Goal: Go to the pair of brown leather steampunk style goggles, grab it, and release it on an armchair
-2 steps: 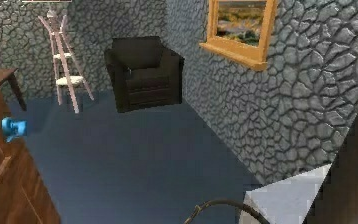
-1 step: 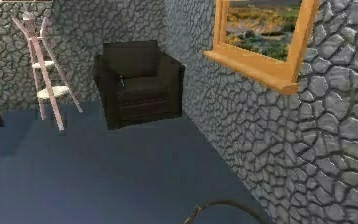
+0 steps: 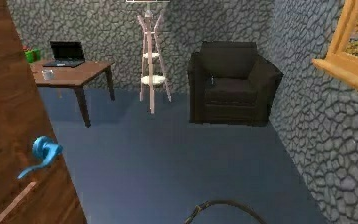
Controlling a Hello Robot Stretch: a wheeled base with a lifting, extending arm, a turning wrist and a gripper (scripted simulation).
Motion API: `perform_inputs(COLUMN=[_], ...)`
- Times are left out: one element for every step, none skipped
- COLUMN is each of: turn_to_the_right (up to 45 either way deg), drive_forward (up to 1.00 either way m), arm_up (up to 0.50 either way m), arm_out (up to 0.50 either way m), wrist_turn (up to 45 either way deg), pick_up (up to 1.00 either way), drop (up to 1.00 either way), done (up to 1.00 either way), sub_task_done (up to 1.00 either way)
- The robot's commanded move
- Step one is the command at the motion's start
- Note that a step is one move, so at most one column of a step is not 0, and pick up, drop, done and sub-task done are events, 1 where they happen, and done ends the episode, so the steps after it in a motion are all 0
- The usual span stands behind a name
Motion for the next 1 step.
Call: perform_inputs(turn_to_the_right=[-3.0], drive_forward=[0.00], arm_up=[0.00], arm_out=[0.00], wrist_turn=[0.0], pick_up=[0.00], drop=[0.00], done=[0.00], sub_task_done=[0.00])
